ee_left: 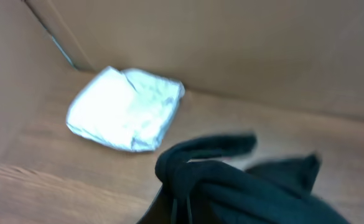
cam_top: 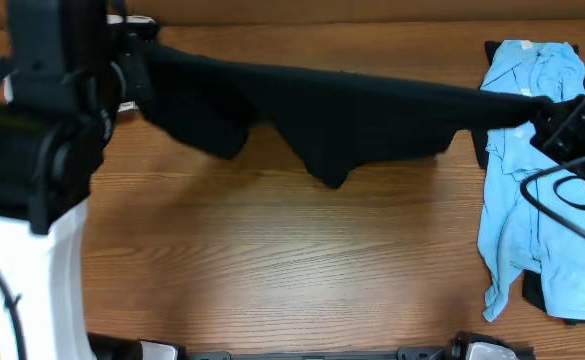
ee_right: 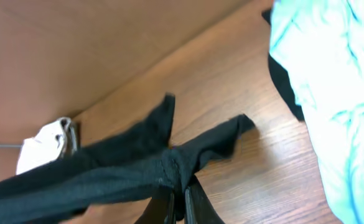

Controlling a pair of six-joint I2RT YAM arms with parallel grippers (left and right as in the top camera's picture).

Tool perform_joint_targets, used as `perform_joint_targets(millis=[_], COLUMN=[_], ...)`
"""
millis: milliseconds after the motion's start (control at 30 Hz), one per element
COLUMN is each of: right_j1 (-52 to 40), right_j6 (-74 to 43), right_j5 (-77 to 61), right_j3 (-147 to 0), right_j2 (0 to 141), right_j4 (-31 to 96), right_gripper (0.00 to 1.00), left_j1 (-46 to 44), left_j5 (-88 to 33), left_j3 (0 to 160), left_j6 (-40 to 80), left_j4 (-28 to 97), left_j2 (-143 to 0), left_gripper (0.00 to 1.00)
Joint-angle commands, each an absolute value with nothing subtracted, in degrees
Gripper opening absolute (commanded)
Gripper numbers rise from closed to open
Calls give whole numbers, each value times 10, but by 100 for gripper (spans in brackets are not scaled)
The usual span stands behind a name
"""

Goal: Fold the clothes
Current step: 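Lift the shirt with both grippers and stretch it apart, then swing the stretched shirt forward and lay it flat on the table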

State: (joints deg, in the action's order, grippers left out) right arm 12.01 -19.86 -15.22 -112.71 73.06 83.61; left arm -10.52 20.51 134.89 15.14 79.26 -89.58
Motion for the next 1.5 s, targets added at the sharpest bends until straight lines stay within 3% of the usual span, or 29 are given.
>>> perform_joint_targets(millis=[0,300,633,800,1000,1267,1467], right_j1=[139,139,139,131,106,110,110], right_j6=[-173,-134,-117,-102,-110,-123,-119], right_j5=[-105,-95,-95,-106,-149,-159,-159], right_j3=[-1195,-1309,-1289,-1286,-1287,-1310,-1313], right_j2=[726,707,785,881,1002,1009,1017], right_j4=[855,930,916,860,663,532,518], right_gripper=[4,4,4,4,4,4,4], left_j1=[-93,-93,-93,-83,-48,-44,-45], left_j5=[324,342,375,373,351,349,344], left_j3=[1402,1438,1422,1422,1423,1492,1524], left_j6=[141,141,118,110,47,-3,-17], left_j4=[786,756,761,745,581,440,457], left_j2=[-836,-720,-819,-933,-1065,-1051,-1047], left_gripper=[4,4,4,4,4,4,4])
